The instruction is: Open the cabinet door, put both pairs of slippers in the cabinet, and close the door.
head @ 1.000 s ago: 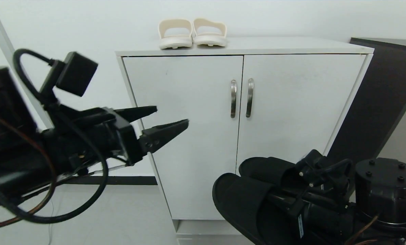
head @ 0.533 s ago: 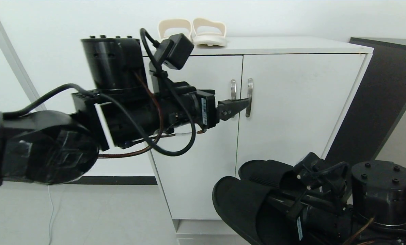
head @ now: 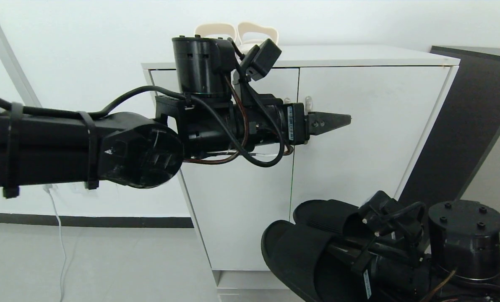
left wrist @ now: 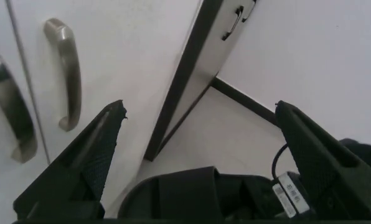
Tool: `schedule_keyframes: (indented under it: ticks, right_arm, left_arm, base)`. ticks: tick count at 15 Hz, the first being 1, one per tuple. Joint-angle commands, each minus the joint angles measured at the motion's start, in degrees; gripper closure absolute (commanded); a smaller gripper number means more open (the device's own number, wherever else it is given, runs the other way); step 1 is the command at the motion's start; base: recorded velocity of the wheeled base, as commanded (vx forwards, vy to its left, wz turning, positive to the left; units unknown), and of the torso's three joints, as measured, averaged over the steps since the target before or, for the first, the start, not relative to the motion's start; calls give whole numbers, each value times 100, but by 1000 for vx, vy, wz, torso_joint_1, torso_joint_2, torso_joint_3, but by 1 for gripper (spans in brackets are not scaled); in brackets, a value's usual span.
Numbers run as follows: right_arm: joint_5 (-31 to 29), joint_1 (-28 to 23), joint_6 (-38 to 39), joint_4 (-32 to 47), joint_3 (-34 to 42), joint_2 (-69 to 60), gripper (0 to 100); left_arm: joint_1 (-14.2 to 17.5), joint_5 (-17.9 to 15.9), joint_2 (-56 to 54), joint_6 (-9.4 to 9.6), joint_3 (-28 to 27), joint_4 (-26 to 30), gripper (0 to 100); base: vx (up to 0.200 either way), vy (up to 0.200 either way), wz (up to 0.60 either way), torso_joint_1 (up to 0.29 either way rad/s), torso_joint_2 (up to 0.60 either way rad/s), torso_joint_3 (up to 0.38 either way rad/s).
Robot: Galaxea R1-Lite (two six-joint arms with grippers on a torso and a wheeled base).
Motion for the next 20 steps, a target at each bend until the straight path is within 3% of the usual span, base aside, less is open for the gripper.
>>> schedule_keyframes:
  ticks: [1,8,10,18,19,20]
  right_arm:
    - [0,-1,7,-2,0,34,100]
    - [9,-1,7,-2,0,60,100]
    - [9,-1,7,-2,0,60,100]
    - [9,-1,7,-2,18,113,100]
    - [9,-1,7,-2,18,113,100]
    - [9,-1,15,-2,18,113,100]
  left_arm:
    - [43,-6,238,-28,-213,1,0]
    - [263,82,432,-19,-529,194,0]
    - [325,293,563,-10,-670,221,0]
    - [246,355,1205,-10,-1276,256,0]
    - [246,355,1205,-10,-1276,282,100]
    - [246,346,1187,-10,-1268,282,100]
  base:
    - [0,0,0,0,0,0]
    - [0,0,0,0,0,0]
    - [0,0,0,0,0,0]
    - [0,0,0,0,0,0]
    - [0,0,0,0,0,0]
    - [0,0,0,0,0,0]
